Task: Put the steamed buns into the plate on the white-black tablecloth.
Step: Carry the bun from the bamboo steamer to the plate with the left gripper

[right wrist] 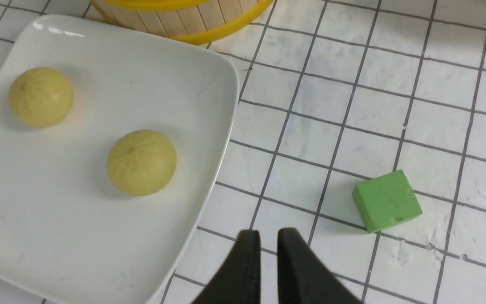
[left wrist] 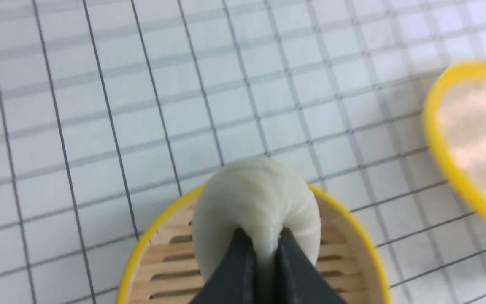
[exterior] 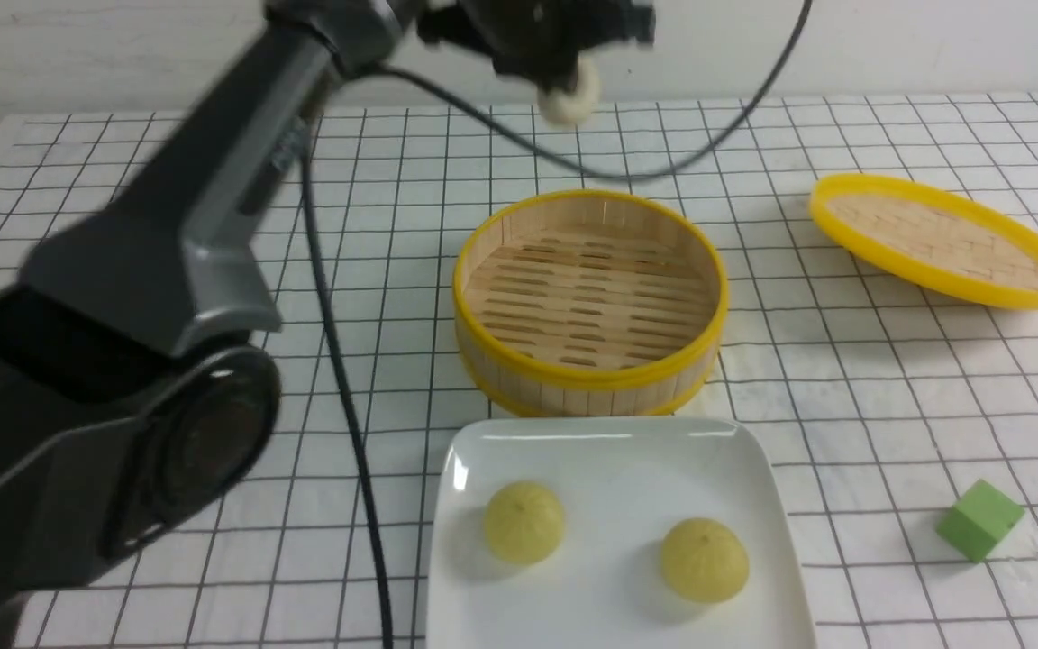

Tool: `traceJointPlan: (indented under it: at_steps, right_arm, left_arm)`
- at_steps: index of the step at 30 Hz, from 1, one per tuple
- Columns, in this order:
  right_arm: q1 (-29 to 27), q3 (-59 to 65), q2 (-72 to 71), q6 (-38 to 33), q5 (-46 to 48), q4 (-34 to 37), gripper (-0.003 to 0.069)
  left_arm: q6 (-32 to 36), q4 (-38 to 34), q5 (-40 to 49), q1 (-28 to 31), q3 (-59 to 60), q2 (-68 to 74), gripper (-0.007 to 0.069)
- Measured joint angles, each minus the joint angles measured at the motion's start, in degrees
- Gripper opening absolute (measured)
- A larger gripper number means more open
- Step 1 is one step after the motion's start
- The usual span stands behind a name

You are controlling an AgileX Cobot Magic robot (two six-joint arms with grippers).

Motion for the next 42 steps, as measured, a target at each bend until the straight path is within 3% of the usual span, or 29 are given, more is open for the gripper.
traceJointPlan:
  at_steps: [6, 10, 13, 17, 20, 28, 35, 36, 42]
  right_arm:
    - [0.0, 0.0, 0.0, 0.0, 0.1, 0.0, 0.0092]
    - [0.0, 0.0, 0.0, 0.0, 0.4, 0.0, 0.0097]
    - [0.0, 0.0, 0.0, 0.0, 0.4, 0.0, 0.0100]
    - [0.0, 0.0, 0.0, 0.0, 0.4, 0.1, 0.0104]
    - [0.0, 0.0, 0.0, 0.0, 0.4, 0.1, 0.0108]
    - [0.0, 0.0, 0.0, 0.0, 0.4, 0.5, 0.0113]
    - [0.0, -0.1, -1.5, 0.0, 3.7, 0.5, 0.0118]
    - [0.0, -0.5, -3.3, 0.0, 6.6, 0.2, 0.0118]
    - [0.0, -2.8, -14.5, 1.0, 15.5, -2.2, 0.0120]
  left_arm:
    - [2.3, -8.9, 0.0, 0.0, 9.0, -11.2, 0.0026]
    - [5.6, -15.6, 0.0, -0.3, 33.3, -22.3, 0.0027]
    - [6.4, -16.5, 0.0, -0.2, 52.3, -30.2, 0.0029]
    - [6.8, -17.4, 0.0, -0.6, 69.2, -36.7, 0.0030]
    - [6.9, -17.4, -4.3, -4.0, 85.9, -39.6, 0.0032]
    - [6.9, -16.3, -18.3, -13.2, 95.1, -37.7, 0.0076]
    - [6.9, -14.7, -25.8, -15.1, 95.2, -34.1, 0.0271]
    - [6.9, -14.7, -26.3, -15.1, 95.2, -33.1, 0.0332]
    - [6.9, -14.6, -27.5, -15.1, 94.5, -32.6, 0.0439]
